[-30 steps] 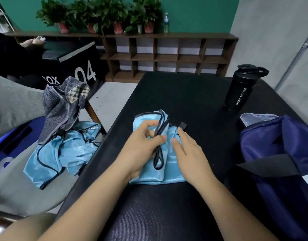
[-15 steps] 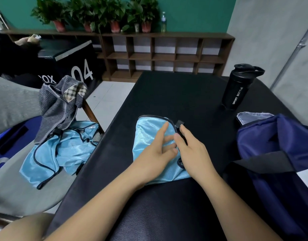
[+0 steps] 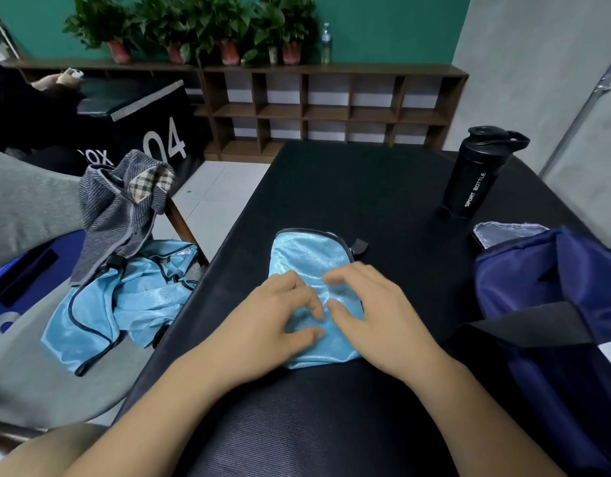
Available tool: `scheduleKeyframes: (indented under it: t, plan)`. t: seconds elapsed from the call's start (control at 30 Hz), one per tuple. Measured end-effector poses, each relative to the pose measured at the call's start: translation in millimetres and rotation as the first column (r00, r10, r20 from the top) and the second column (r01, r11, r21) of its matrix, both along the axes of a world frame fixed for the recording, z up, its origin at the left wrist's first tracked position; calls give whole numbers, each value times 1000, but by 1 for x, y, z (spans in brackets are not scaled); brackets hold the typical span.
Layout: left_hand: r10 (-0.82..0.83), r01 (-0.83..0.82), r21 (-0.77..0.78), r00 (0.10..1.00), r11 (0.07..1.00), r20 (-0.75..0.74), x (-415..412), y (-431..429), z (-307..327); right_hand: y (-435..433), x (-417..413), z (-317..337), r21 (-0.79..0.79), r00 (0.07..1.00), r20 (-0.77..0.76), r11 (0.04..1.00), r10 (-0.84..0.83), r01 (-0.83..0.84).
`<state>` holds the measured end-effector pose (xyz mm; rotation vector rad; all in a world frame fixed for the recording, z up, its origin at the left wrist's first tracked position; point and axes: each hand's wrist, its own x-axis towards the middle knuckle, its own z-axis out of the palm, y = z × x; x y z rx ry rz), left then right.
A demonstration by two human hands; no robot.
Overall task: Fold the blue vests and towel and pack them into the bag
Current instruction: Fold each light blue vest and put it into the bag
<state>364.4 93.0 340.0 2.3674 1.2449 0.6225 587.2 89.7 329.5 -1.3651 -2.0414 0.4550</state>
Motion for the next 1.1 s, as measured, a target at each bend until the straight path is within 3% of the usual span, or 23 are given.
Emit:
scheduleKeyframes:
  t: [0.1, 0.27, 0.57, 0.73, 0.9, 1.1]
  plan:
    - [-51, 50, -27, 997, 998, -63, -4, -5, 3, 2, -1, -9, -70, 996, 62, 996, 56, -52]
    - [-125, 115, -62, 972, 991, -200, 5, -12, 3, 6, 0, -12, -78, 998, 40, 995, 58, -55]
    - [-87, 94, 16, 962, 995, -258, 10, -15, 2, 3, 1, -8, -97, 997, 1, 993, 71, -71]
    - [-40, 39, -6, 990, 999, -138, 5, -14, 11, 3, 7, -2, -149, 993, -75, 984, 88, -98]
    - [45, -40, -81, 997, 996, 62, -6, -8, 18, 2, 17, 9, -325, 987, -138, 938, 80, -121]
    - [93, -69, -126, 976, 990, 196, -10, -5, 18, 7, 17, 6, -221, 972, -235, 975, -15, -38]
